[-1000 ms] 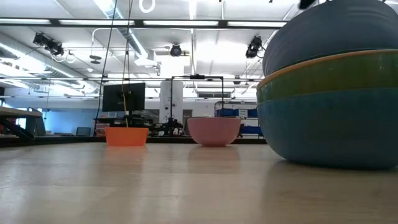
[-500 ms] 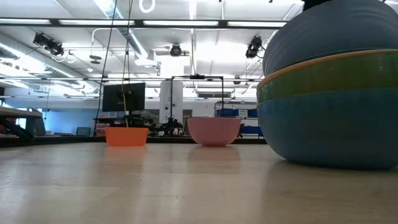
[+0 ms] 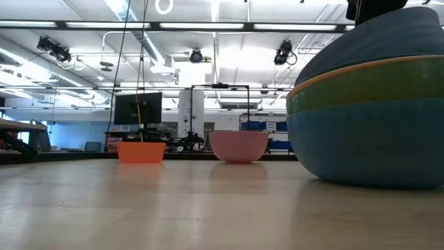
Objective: Nest bowls inside each other
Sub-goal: Stack the blue bowl on top of the green bowl, then stack the pink bowl on top of the blue bowl
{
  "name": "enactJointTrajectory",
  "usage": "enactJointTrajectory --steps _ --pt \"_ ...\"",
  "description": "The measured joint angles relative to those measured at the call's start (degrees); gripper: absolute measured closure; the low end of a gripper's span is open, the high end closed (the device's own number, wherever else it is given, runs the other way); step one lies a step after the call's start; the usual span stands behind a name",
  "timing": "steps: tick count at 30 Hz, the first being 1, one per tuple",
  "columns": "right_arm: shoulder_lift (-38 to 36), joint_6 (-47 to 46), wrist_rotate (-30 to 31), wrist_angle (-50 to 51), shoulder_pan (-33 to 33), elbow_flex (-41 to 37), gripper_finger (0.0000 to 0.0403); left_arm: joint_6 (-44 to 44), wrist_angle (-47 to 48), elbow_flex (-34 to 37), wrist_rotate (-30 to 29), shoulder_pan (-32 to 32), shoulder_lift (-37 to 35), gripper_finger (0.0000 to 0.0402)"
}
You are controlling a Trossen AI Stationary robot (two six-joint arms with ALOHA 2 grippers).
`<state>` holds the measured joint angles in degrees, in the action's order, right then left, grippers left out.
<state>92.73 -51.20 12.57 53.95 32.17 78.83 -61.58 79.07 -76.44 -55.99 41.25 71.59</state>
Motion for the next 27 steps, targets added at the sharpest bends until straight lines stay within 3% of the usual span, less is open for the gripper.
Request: enactJointTrajectory --steps 11,14,17,21,27 --pt "0.0 -2.7 -0.7 -2.1 1.6 -2.6 0.0275 0.0 0.0 0.0 0.1 0.0 0.0 0.0296" --pt "-0.3 0.0 4.2 -2.0 1.6 -1.9 0.0275 0.0 0.0 0.0 0.1 0.0 0.0 0.0296" --pt "-1.5 7.0 13.3 -2.4 0.5 0.2 0.0276 0.0 0.0 0.0 0.1 0.0 0.0 0.0296" --pt "-1.4 18.0 17.8 -2.5 -6.8 1.1 0.0276 0.0 0.0 0.0 0.1 0.0 0.0 0.0296" --pt "-1.0 32.2 13.3 -9.8 -23.1 1.1 0.0273 0.0 0.0 0.0 0.1 0.0 0.0 0.0296"
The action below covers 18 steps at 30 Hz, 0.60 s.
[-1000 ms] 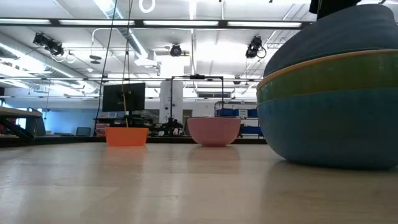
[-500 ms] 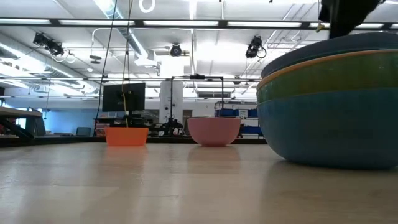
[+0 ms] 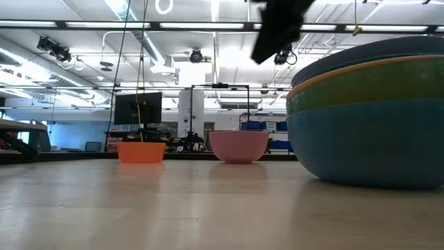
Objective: Nest bowls inside each other
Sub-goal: Stack the pink bowl on top of the blue bowl
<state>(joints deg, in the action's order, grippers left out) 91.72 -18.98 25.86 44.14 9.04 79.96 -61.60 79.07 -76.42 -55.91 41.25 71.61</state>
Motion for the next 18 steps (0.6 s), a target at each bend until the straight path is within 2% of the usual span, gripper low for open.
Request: enactJointTrajectory --steps 7,12,15,18 --pt "0.9 2.6 -20.5 -12.8 -18.6 0.1 0.0262 0.0 0.0 0.0 0.0 0.0 0.0 0.0296" --pt "5.8 1.4 -34.4 -17.0 -25.9 0.1 0.0232 0.1 0.2 0.0 0.0 0.0 0.0 0.0296" --pt "9.5 1.2 -37.4 -17.8 -27.0 0.1 0.0209 0.1 0.1 0.0 0.0 0.0 0.0 0.0296" --pt "12.4 1.3 -37.5 -19.0 -27.0 0.1 0.0192 0.1 0.1 0.0 0.0 0.0 0.0 0.0296"
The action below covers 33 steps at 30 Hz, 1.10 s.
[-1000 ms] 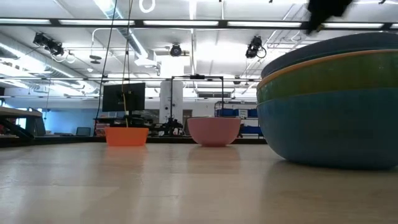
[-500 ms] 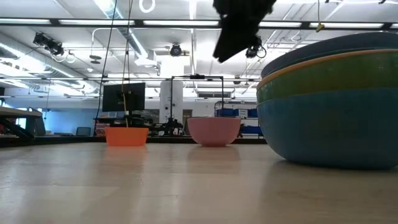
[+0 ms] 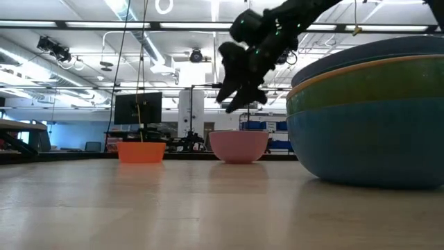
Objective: Nest bowls inside each other
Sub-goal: Stack the pink bowl on top of the blue bowl
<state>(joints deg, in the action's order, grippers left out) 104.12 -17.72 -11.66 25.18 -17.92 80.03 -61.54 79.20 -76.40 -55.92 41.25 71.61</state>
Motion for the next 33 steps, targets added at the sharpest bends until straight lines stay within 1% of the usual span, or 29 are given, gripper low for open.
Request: enactJointTrajectory --steps 3,7,11,15,23,33 --pt "2.9 0.5 0.5 -0.2 0.2 0.4 0.0186 0.1 0.0 0.0 0.0 0.0 0.0 0.0296" --pt "5.4 3.6 4.2 0.7 0.7 1.4 0.0193 0.9 -0.1 0.8 0.0 0.0 0.0 0.0296" --pt "6.4 6.4 8.7 2.2 1.3 1.5 0.0202 0.3 -0.4 2.5 0.0 0.0 0.0 0.0296" --pt "6.3 8.1 11.1 2.9 1.4 1.6 0.0209 -0.3 -1.1 4.5 0.0 0.0 0.0 0.0296" --pt "6.4 9.9 14.5 6.1 1.3 1.6 0.021 -0.3 -3.0 5.5 0.0 0.0 0.0 0.0296" --pt "6.4 9.9 14.5 8.8 1.4 1.6 0.0225 -0.3 -3.2 5.4 0.0 0.0 0.0 0.0296"
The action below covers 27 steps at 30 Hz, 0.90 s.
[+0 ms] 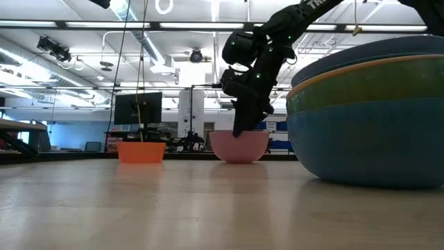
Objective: Nest bowls inside each other
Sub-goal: Stack the pink bowl on top of the blue bowl
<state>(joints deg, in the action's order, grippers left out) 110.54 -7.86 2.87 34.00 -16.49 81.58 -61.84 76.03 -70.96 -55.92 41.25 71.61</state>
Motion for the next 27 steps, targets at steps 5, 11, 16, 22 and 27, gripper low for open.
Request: enactJointTrajectory --steps 5,11,16,22,27 --pt "1.1 0.0 -0.2 0.7 0.0 -0.1 0.0249 0.0 0.0 0.0 0.0 0.0 0.0 0.0296" --pt "3.7 0.0 -1.2 0.3 0.0 -0.2 0.0286 0.0 0.0 0.0 0.0 0.0 0.0 0.0296" --pt "3.9 0.8 -0.7 0.6 0.0 -0.3 0.0344 0.0 0.0 0.0 0.2 0.0 0.0 0.0296" --pt "2.9 3.2 -2.6 1.0 0.1 -0.2 0.0395 0.0 0.1 0.0 0.4 0.0 0.0 0.0296" --pt "1.3 3.0 -3.0 2.0 1.4 -0.3 0.0401 0.0 0.1 0.0 0.5 0.0 0.0 0.0296"
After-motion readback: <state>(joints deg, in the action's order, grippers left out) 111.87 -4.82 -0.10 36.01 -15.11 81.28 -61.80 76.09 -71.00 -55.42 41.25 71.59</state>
